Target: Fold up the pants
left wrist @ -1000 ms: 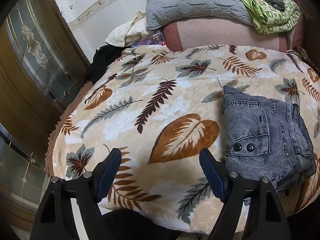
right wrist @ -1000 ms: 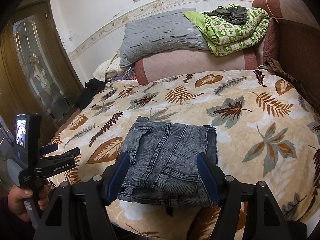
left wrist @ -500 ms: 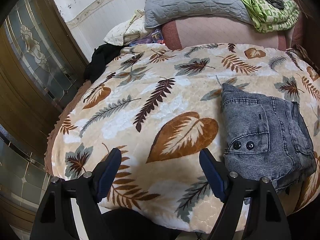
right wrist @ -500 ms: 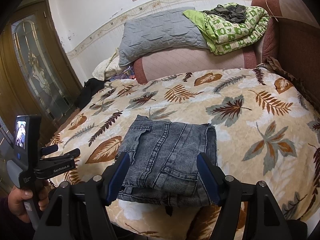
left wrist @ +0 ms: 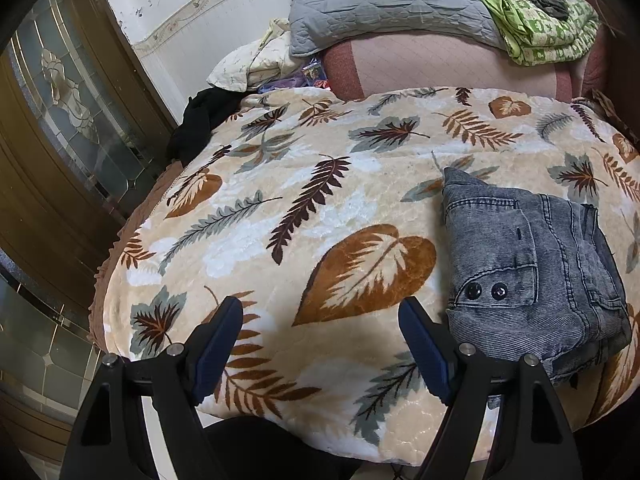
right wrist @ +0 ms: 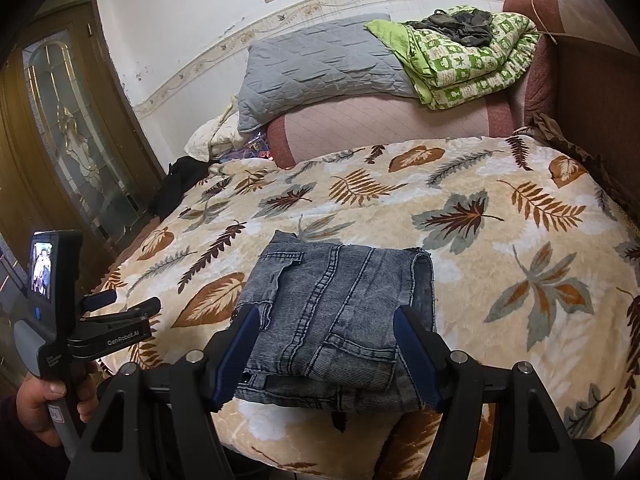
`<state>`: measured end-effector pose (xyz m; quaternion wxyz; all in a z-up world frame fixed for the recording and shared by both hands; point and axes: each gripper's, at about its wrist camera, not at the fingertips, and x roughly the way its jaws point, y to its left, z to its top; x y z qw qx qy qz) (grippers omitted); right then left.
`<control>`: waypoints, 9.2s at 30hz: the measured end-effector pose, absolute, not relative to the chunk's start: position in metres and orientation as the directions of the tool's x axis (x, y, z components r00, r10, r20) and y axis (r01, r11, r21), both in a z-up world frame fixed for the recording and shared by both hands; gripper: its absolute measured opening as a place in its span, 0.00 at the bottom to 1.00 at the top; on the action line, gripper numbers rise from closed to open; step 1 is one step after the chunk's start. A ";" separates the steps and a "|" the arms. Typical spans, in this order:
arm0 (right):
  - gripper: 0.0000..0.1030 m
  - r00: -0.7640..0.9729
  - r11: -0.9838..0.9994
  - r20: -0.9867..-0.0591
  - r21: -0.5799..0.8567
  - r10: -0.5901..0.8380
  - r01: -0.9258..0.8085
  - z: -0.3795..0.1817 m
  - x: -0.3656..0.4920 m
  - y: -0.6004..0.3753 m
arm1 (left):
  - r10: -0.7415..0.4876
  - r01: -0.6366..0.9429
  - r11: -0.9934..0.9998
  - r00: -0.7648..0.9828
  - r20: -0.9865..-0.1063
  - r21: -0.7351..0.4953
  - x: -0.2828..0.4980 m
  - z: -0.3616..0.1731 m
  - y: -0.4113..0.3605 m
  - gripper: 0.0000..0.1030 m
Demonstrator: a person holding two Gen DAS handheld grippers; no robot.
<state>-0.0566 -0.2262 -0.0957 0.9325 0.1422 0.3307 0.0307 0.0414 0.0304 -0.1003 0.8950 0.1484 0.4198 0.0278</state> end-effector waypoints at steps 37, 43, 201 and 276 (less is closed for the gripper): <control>0.71 0.753 0.945 -0.647 0.308 0.120 0.114 -0.113 -0.054 -0.254 | 0.143 0.138 0.948 0.618 -0.773 0.285 0.041 -0.110 0.016 0.78; 0.71 0.752 0.942 -0.648 0.315 0.122 0.118 -0.114 -0.054 -0.254 | 0.143 0.136 0.949 0.618 -0.773 0.284 0.040 -0.111 0.018 0.78; 0.71 0.703 0.938 -0.696 0.323 0.146 0.125 -0.130 -0.041 -0.246 | 0.138 0.125 0.960 0.569 -0.811 0.252 0.053 -0.131 0.032 0.78; 0.74 0.569 0.786 -0.756 0.550 0.325 0.282 -0.224 0.041 -0.318 | -0.283 0.382 0.920 0.481 -0.830 -0.092 0.126 -0.174 0.010 0.78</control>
